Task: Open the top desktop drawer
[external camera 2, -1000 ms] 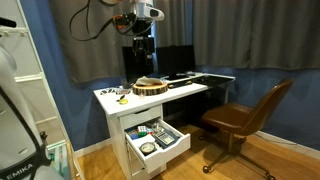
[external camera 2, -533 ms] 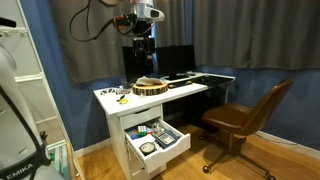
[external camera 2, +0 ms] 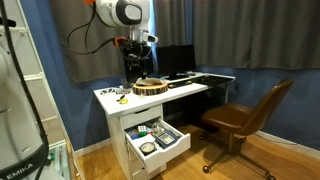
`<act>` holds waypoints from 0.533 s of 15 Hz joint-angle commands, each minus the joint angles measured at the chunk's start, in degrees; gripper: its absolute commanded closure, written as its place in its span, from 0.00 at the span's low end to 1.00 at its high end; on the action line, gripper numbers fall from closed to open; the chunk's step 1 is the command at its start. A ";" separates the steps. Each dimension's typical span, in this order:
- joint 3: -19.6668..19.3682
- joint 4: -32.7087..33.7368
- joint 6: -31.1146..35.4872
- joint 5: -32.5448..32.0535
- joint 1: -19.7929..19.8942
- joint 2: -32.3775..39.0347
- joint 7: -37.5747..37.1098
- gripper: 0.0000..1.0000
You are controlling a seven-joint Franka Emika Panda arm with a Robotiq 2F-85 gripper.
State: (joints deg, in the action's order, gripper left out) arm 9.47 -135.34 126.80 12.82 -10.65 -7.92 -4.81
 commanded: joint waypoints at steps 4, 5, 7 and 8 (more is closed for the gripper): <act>2.77 -0.57 13.39 7.54 -2.85 8.75 5.05 0.00; 3.05 -0.66 16.28 9.46 -2.91 10.32 7.21 0.00; 3.90 -0.85 21.88 14.00 -2.73 13.37 10.66 0.00; 4.49 -0.73 24.12 16.95 -2.45 14.96 12.95 0.00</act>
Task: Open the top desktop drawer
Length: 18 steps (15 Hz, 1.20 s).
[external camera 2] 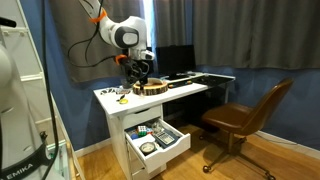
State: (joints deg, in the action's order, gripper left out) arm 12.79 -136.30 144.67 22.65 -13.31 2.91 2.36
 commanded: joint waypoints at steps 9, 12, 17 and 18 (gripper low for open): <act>5.48 6.81 8.66 25.23 6.29 18.62 22.83 0.00; 6.69 10.01 5.91 24.36 9.28 22.90 29.20 0.00; 6.35 9.31 7.09 22.82 9.15 22.90 27.60 0.00; 6.43 9.43 7.08 22.83 9.14 22.94 27.64 0.00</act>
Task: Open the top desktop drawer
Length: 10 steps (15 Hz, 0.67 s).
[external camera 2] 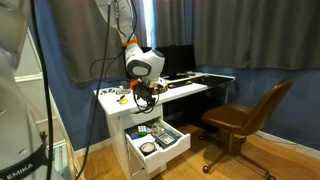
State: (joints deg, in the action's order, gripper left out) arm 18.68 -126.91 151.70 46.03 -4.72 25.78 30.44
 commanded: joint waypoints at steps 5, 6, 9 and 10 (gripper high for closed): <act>1.40 2.89 -0.75 -0.30 0.83 3.28 1.22 0.00; 1.29 4.00 0.14 -0.67 0.14 4.99 0.55 0.00; 2.31 7.67 0.69 -0.80 -0.41 10.09 0.34 0.00; 2.55 8.82 1.73 -0.87 -0.68 11.79 0.29 0.00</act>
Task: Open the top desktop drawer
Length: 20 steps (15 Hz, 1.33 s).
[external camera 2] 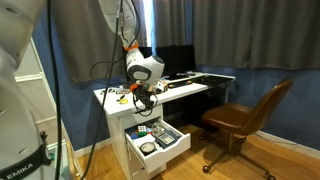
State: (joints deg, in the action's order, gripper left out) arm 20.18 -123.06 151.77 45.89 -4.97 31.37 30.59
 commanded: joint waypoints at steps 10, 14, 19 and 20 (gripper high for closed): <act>6.15 19.42 4.30 -1.08 3.85 23.30 5.06 0.00; 6.89 24.85 4.16 -2.06 3.79 29.33 5.74 0.00; 9.41 31.46 3.61 -2.56 4.60 36.24 6.15 0.00; 10.02 32.62 3.58 -2.42 4.95 37.45 6.36 0.00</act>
State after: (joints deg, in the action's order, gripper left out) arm 27.15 -95.60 155.58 44.63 -1.81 63.72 36.14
